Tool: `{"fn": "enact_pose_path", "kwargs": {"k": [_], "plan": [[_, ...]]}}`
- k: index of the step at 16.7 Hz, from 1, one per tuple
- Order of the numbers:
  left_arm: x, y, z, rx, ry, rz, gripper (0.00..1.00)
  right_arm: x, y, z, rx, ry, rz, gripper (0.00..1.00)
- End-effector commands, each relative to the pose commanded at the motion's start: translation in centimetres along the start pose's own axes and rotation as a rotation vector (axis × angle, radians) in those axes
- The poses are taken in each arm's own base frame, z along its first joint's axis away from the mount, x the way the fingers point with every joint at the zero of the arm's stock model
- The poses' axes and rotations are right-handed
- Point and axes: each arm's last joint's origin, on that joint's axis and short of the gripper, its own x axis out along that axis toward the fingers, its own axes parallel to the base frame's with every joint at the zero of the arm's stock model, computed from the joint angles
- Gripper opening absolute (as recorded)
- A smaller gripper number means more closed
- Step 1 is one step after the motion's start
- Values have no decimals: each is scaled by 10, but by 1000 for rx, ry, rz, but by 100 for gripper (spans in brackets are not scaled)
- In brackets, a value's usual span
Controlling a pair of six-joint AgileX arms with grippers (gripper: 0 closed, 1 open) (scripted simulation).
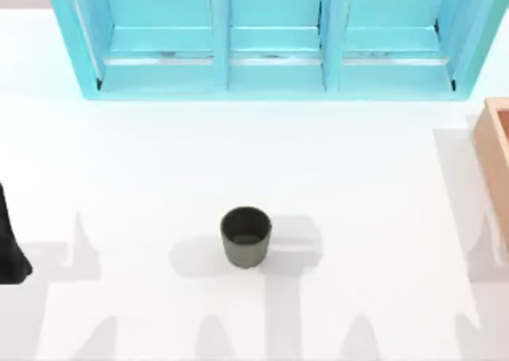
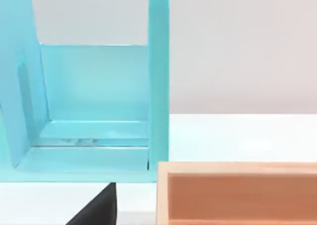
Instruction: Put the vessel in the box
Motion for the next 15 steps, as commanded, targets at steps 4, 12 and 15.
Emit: {"fn": "enact_pose_path", "kwargs": {"k": [4, 12, 15], "plan": [[0, 0, 0, 0, 0, 0, 100, 0, 1, 6, 5, 12, 8, 100], [0, 0, 0, 0, 0, 0, 100, 20, 27, 110, 71, 239, 126, 100], [0, 0, 0, 0, 0, 0, 100, 48, 51, 163, 92, 371, 184, 100]]}}
